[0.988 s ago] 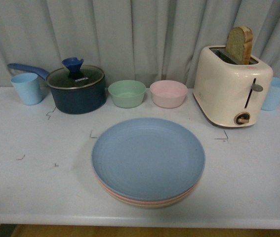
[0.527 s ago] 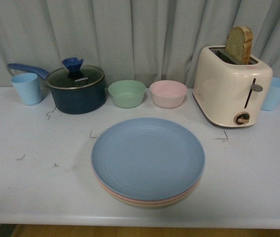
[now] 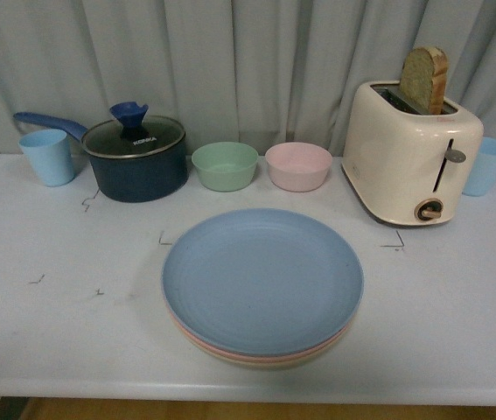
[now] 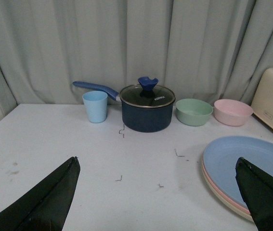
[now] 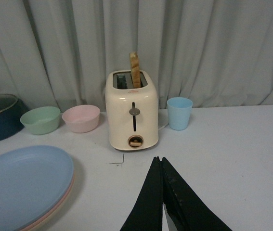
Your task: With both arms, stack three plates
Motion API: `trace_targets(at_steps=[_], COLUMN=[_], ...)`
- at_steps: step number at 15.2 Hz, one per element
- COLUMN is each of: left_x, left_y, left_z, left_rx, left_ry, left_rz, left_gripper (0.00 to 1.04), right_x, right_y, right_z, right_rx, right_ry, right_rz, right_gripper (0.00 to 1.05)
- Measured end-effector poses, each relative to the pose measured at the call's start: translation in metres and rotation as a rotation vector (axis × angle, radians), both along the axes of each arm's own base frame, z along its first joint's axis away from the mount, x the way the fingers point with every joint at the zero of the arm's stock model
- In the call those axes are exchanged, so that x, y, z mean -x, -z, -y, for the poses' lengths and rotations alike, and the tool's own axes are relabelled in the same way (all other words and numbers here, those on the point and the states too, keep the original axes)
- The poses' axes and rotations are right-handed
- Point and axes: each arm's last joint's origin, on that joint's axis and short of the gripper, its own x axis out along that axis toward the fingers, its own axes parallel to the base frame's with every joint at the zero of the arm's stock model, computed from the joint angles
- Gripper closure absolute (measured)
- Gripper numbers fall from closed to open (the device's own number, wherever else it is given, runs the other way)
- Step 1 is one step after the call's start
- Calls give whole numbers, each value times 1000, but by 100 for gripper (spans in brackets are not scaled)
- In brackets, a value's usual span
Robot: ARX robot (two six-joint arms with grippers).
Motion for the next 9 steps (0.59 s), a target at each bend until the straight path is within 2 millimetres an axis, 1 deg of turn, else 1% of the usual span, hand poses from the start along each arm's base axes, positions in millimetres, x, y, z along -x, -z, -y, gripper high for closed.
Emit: trace_targets(at_steps=[7,8,9], left_x=[0,0,0], left_y=[0,0,0], left_z=[0,0,0], left_rx=[0,0,0], left_ry=[0,0,0], left_rz=[0,0,1], left_gripper=[7,7,7], right_x=[13,16,25], right_y=[0,1,1], right_z=[0,0,0], right_rx=[0,0,0], right_ry=[0,0,-2], right_rz=[3,-11,4], right_gripper=[103,103,103])
